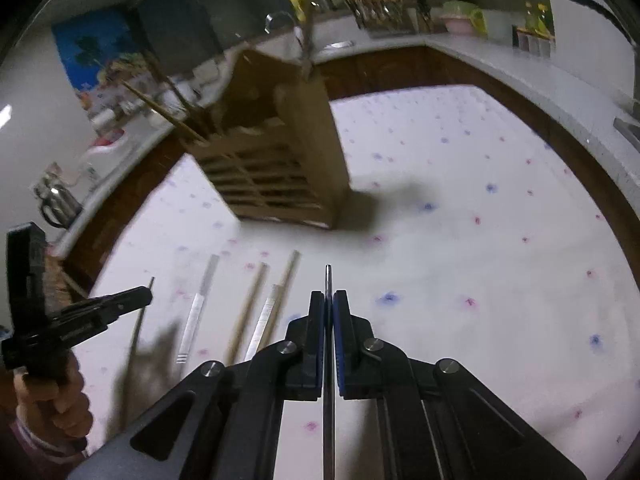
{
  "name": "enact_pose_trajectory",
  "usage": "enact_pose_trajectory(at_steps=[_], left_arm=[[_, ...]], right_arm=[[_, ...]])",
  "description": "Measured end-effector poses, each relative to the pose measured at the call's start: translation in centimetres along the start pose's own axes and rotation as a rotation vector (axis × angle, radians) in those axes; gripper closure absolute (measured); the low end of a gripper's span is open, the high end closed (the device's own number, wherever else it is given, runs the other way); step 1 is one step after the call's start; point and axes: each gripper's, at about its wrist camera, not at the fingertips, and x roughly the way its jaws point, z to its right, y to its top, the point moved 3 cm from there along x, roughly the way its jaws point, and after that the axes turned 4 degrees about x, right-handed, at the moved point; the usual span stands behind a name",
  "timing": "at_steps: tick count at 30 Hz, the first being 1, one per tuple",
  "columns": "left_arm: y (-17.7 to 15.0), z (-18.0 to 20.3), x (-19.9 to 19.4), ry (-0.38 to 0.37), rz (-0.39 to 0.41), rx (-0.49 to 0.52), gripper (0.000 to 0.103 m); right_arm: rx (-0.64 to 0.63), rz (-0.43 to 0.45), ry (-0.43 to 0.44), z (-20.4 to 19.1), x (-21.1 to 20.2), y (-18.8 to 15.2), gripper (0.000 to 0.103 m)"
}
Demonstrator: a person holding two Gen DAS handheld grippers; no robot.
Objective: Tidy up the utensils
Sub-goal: 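Lift both metal chopsticks and carry them over the wooden holder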
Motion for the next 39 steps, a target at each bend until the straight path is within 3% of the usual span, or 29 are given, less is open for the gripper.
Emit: enact_pose_trajectory(at_steps=[15,23,39], left_arm=[[1.4,1.7,-10.0,-0.08,0.192,0.023,0.099],[2.7,2.3,-12.4,-0.08,0.257,0.038,0.099],[4.8,2.9,-13.0,-0.071,0.31,0.045,0.099]], right_arm=[[-0.068,0.198,0.148,-4.2,-10.8,1.1,0.099],[-0.076,0.256,0.162,-4.8,-12.2,2.4,0.099],[-0.071,0.303,0.166,-4.8,-12.1,4.5,0.099]])
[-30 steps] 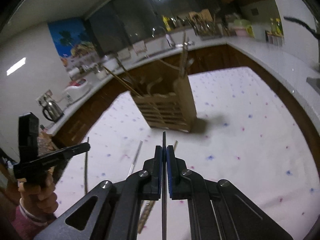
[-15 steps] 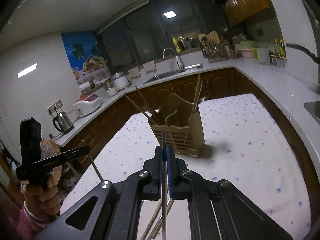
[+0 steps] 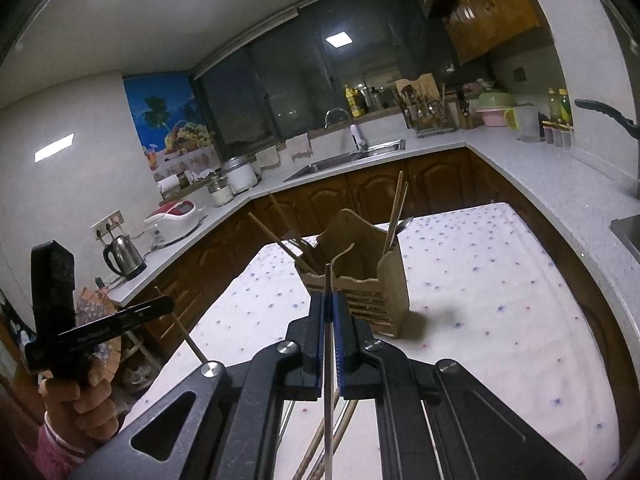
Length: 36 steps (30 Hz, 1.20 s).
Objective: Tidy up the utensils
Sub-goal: 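Lift both metal chopsticks and carry them over the wooden holder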
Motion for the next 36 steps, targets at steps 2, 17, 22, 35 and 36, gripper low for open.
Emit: enact_pose_trajectory(at_steps=[2,17,22,35,36], left_arm=[[0.6,0.1,0.1,0.0,0.01,0.005,0.099],[9.7,1.4,1.3,0.029,0.21,0.044,0.099],[12.7,0.6,2.8,0.055,0.299,0.002,0.099],[11.0,-2.6,10.8,0.126,0.298,-0.091,0.099],[10.4,-2.6,11.3,0.126,0.284,-0.091,0.099]], right_arm=[[0.005,0.006,0.0,0.1,0.3,0.3,0.099],[0.011,0.181,-0.042,0.3,4.2,7.5,0.099],[0.042,0.298,-0.062,0.8,5.6,11.0,0.099],[0.002,0.41,-0.156,2.0,10.0,10.8,0.099],[-0.008,0.407,-0.163,2.1,10.4,10.1,0.099]])
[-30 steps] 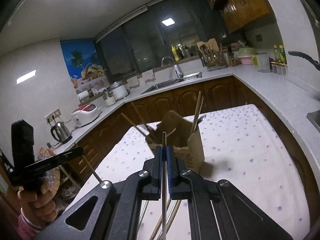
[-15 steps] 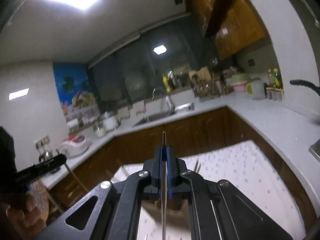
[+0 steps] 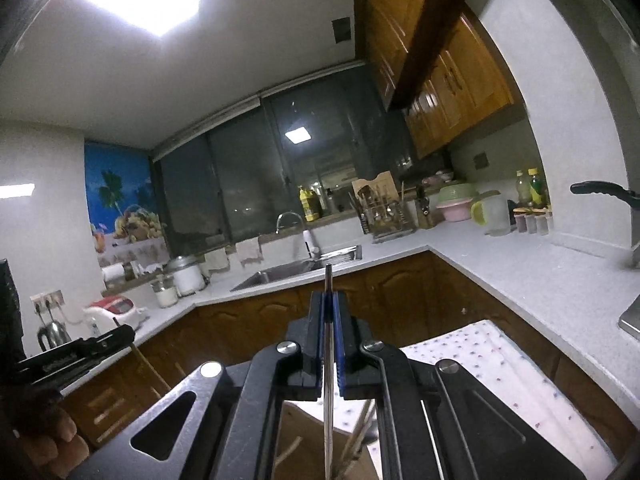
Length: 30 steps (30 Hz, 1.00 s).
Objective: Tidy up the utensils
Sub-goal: 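Lift both metal chopsticks and carry them over the wooden holder, then open both tools to drop the metal chopsticks into the holder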
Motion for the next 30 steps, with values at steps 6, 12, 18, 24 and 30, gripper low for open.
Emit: enact_pose_trajectory(at_steps=[6,12,18,24,30], left_arm=[[-3.0,-0.6,1.1,0.005,-0.066,0.012,0.098],[-3.8,-0.8,1.7,0.006,-0.094,0.026,0.097],[-4.1,-0.8,2.1,0.001,-0.113,0.023,0.097],[-4.0,-0.8,2.2,0.005,-0.142,0.019,0.097],[-3.5,-0.9,1.0,-0.019,-0.139,-0.011,0.079]], right_arm=[[-0.017,-0.072,-0.013,0.6,0.5,-3.2,0.099],[0.002,-0.161,-0.027,1.8,1.2,-5.4,0.098],[0.004,-0.201,-0.022,2.1,1.3,-5.7,0.098],[0.015,-0.224,-0.019,2.3,1.3,-5.5,0.093],[0.042,-0.206,-0.011,2.3,0.3,-5.0,0.058]])
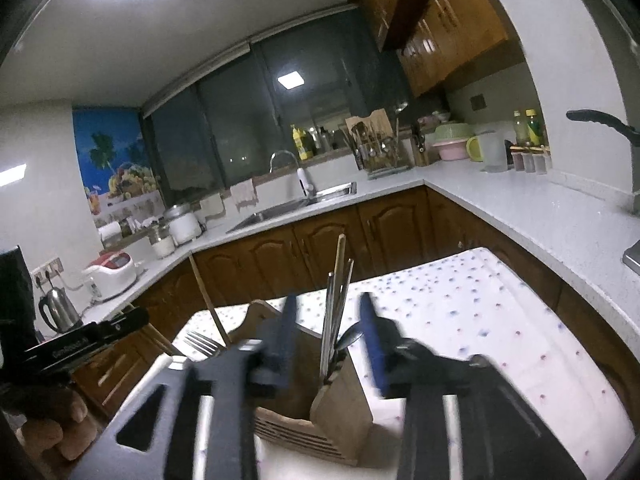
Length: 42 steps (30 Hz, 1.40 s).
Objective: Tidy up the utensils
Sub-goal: 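Open both tools to drop the metal chopsticks into the holder, then move both tools back down to the remaining chopsticks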
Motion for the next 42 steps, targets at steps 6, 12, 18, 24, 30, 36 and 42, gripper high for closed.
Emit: enact_pose_trajectory(at_steps=[6,12,18,24,30,36,42], left_arm=[[-0.2,0.6,-3.4,0.023,0.056,-0.001,0.032],[-2.0,-0.7,-6.7,0.025,0.067,-0.059,0.025],[-5.7,-2.6,-9.0,0.06,0.016,-0.106,0.023],[-10.0,-4.3,-9.9,0.095,-0.074,-0.149,0.023],[-12.9,-5.1,-10.4,0.115,-0.135,-0.162,0.023],[-15.5,-4.7,-10.4,0.131,-0.201,-0.131,0.023],[-17.5,-4.8,-9.6,0.149,-0.28,-0.117,0.023]], right_arm=[[0.037,0.038,0.012,0.4,-2.6,0.6,0.022],[0.053,0.036,0.012,1.3,-5.6,-0.8,0.005],[0.087,-0.041,0.013,2.1,-7.6,-4.1,0.005],[0.105,-0.112,0.005,2.6,-9.3,-7.6,0.005],[0.099,-0.156,-0.006,2.7,-10.7,-10.1,0.005],[0.09,-0.201,-0.016,2.6,-11.5,-12.7,0.005],[0.1,-0.253,-0.024,3.0,-11.2,-14.5,0.005]])
